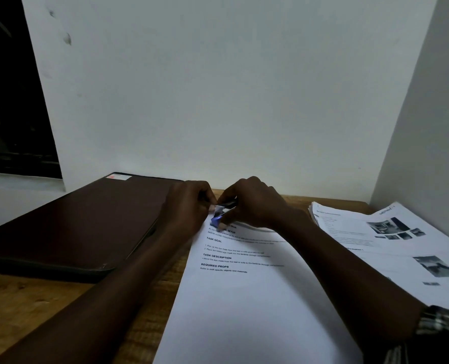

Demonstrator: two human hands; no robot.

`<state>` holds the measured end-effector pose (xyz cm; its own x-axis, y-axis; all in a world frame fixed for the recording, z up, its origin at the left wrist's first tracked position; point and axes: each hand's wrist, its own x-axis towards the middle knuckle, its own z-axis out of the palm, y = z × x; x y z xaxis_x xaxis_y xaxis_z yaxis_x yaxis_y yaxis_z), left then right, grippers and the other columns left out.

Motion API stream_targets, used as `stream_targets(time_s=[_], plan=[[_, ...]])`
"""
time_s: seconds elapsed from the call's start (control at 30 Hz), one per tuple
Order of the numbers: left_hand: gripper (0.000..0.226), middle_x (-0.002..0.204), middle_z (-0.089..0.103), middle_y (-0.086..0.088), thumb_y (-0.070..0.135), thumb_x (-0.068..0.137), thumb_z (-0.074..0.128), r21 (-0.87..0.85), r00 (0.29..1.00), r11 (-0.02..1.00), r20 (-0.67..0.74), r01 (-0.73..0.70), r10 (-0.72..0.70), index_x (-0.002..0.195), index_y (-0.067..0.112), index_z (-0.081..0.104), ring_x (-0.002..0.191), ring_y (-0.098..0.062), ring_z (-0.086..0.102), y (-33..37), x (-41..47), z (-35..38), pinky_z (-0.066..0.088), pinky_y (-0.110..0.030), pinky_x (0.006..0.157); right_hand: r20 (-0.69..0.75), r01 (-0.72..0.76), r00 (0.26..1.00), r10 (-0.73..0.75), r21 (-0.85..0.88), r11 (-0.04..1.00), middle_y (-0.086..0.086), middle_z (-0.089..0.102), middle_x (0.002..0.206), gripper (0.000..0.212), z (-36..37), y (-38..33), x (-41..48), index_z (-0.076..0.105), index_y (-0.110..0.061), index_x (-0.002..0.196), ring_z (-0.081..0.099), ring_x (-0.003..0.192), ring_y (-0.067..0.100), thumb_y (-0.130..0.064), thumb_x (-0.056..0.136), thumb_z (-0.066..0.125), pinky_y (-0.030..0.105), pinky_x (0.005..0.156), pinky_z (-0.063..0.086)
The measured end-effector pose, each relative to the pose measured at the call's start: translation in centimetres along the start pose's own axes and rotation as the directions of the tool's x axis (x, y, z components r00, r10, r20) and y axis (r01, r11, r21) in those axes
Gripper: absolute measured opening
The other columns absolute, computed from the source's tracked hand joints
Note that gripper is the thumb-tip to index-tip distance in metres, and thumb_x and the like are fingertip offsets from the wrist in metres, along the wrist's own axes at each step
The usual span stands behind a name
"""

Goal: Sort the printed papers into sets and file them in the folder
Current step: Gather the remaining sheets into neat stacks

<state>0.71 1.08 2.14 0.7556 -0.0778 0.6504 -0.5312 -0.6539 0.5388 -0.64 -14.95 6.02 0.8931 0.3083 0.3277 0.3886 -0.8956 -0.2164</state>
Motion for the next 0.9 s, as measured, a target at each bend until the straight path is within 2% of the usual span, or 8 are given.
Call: stream_targets(time_s=[0.2, 0.27, 0.33, 0.43, 0.53, 0.63, 0.8, 0.9], plan=[[0.025, 0.062, 0.060, 0.017, 0.003, 0.076, 0.075, -0.067, 0.997, 0.997, 0.066, -0.041, 0.045, 0.064, 0.022, 0.065, 0.063, 0.003, 0.057, -0.5, 0.4, 0.3, 0.037, -0.006, 0.058, -0.024, 0.008, 1.000, -0.009, -0.024, 1.000, -0.009, 0.073, 0.095, 0.041, 0.3, 0.2, 0.1, 0.074, -0.031, 0.096, 0.063, 0.094, 0.014, -0.054, 0.063, 0.083, 0.028, 0.070, 0.044], [0.014, 0.070, 0.066, 0.013, 0.028, 0.074, 0.078, -0.147, 0.988, 0.989, 0.146, -0.019, 0.041, 0.073, 0.032, 0.065, 0.071, 0.004, 0.061, -1.1, 0.6, 0.4, 0.042, -0.009, 0.061, -0.041, 0.007, 0.999, -0.009, -0.046, 0.999, -0.008, 0.072, 0.092, 0.038, 0.3, 0.4, 0.1, 0.074, -0.032, 0.096, 0.063, 0.091, 0.015, -0.052, 0.064, 0.082, 0.028, 0.068, 0.043], [0.032, 0.083, 0.071, 0.013, 0.051, 0.061, 0.076, -0.226, 0.961, 0.972, 0.276, 0.063, 0.002, 0.088, 0.038, 0.067, 0.082, 0.002, 0.065, -1.5, 0.4, 0.2, 0.050, -0.014, 0.071, -0.071, -0.003, 0.997, 0.000, -0.050, 0.999, -0.008, 0.072, 0.092, 0.034, 0.1, 0.6, 0.2, 0.073, -0.033, 0.095, 0.063, 0.091, 0.016, -0.049, 0.066, 0.081, 0.028, 0.068, 0.042], [0.045, 0.093, 0.072, 0.011, 0.033, 0.060, 0.088, -0.175, 0.918, 0.976, 0.394, 0.131, -0.052, 0.101, 0.027, 0.071, 0.091, -0.008, 0.067, -1.7, 0.1, 0.6, 0.054, -0.028, 0.081, -0.070, 0.005, 0.998, -0.007, -0.033, 0.999, -0.010, 0.073, 0.094, 0.032, -0.1, 0.7, 0.2, 0.073, -0.033, 0.095, 0.062, 0.092, 0.013, -0.050, 0.069, 0.079, 0.027, 0.066, 0.038], [0.031, 0.080, 0.068, 0.011, 0.020, 0.064, 0.088, -0.145, 0.934, 0.980, 0.348, 0.137, -0.079, 0.084, 0.031, 0.067, 0.078, -0.011, 0.065, -1.7, 0.3, 0.9, 0.049, -0.030, 0.070, -0.069, 0.020, 0.997, -0.022, -0.034, 0.999, -0.011, 0.072, 0.094, 0.029, 0.1, 0.6, 0.2, 0.073, -0.033, 0.094, 0.062, 0.094, 0.012, -0.049, 0.070, 0.079, 0.027, 0.066, 0.035], [0.026, 0.077, 0.067, 0.010, 0.015, 0.068, 0.087, -0.137, 0.938, 0.983, 0.338, 0.125, -0.072, 0.089, 0.021, 0.072, 0.073, -0.006, 0.062, -1.7, 0.3, 1.0, 0.042, -0.023, 0.065, -0.096, 0.029, 0.995, -0.033, -0.038, 0.999, -0.011, 0.072, 0.095, 0.028, 0.2, 0.6, 0.1, 0.073, -0.034, 0.095, 0.062, 0.094, 0.012, -0.049, 0.072, 0.078, 0.027, 0.067, 0.036], [0.016, 0.068, 0.060, 0.011, 0.021, 0.077, 0.081, -0.018, 0.973, 1.000, 0.232, -0.013, 0.017, 0.084, 0.014, 0.069, 0.066, -0.003, 0.055, -1.3, -0.2, 0.8, 0.035, -0.018, 0.059, -0.129, 0.059, 0.990, -0.062, -0.029, 0.998, -0.011, 0.073, 0.092, 0.023, 0.3, 0.4, -0.1, 0.074, -0.031, 0.094, 0.064, 0.091, 0.011, -0.041, 0.073, 0.077, 0.025, 0.065, 0.036], [0.027, 0.056, 0.051, 0.009, 0.028, 0.077, 0.080, 0.050, 0.979, 0.994, 0.186, -0.099, 0.088, 0.070, 0.007, 0.064, 0.054, -0.002, 0.046, -1.1, -0.5, 0.9, 0.031, -0.014, 0.050, -0.124, 0.058, 0.991, -0.058, -0.004, 0.998, -0.010, 0.074, 0.091, 0.020, 0.6, 0.5, -0.2, 0.074, -0.030, 0.092, 0.064, 0.089, 0.012, -0.038, 0.073, 0.077, 0.026, 0.065, 0.038]])
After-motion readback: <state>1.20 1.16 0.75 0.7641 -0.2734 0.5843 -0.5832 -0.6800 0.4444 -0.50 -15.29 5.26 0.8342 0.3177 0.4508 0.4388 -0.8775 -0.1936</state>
